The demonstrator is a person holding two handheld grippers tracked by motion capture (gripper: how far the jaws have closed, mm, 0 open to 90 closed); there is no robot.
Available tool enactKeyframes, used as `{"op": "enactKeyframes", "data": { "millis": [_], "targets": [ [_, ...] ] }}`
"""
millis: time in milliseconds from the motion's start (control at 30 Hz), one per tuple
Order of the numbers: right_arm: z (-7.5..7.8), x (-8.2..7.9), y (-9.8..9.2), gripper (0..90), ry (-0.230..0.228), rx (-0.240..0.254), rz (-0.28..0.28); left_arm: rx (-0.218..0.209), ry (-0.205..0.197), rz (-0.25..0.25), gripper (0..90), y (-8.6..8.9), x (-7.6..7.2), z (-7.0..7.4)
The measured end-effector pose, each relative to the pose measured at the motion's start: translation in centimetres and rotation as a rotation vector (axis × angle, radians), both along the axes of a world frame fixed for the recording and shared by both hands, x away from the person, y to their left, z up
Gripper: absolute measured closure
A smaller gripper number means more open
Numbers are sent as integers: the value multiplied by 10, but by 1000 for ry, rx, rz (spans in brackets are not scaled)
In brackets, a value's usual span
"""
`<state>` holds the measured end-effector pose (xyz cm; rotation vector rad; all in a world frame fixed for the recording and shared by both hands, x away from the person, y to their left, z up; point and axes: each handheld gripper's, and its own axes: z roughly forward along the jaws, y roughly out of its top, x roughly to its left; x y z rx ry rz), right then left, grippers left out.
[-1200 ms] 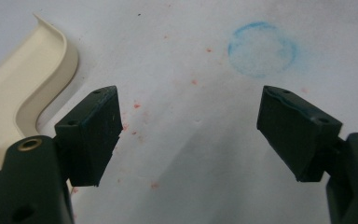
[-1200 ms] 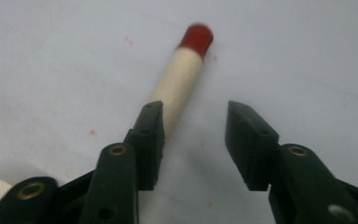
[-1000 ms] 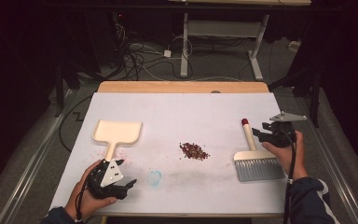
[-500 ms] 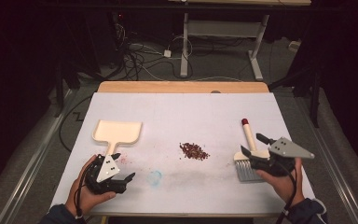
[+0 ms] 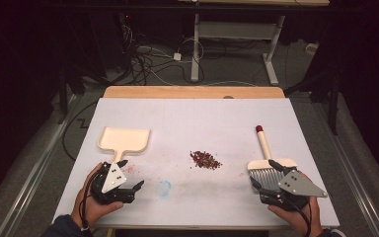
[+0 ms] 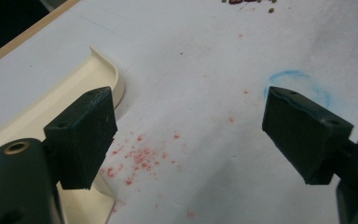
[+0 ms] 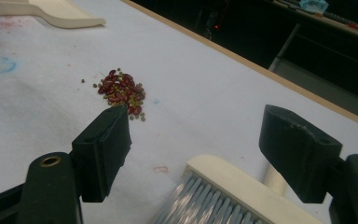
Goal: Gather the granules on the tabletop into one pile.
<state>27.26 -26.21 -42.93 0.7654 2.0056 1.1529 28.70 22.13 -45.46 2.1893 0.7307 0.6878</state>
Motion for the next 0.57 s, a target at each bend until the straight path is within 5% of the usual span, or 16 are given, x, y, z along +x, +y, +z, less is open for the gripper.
{"op": "enactKeyframes", "data": {
  "millis": [567],
  "targets": [
    [-5,4,1,269,-9,-71,-39,41,22,-11,173,-6,5,-4]
  ]
}}
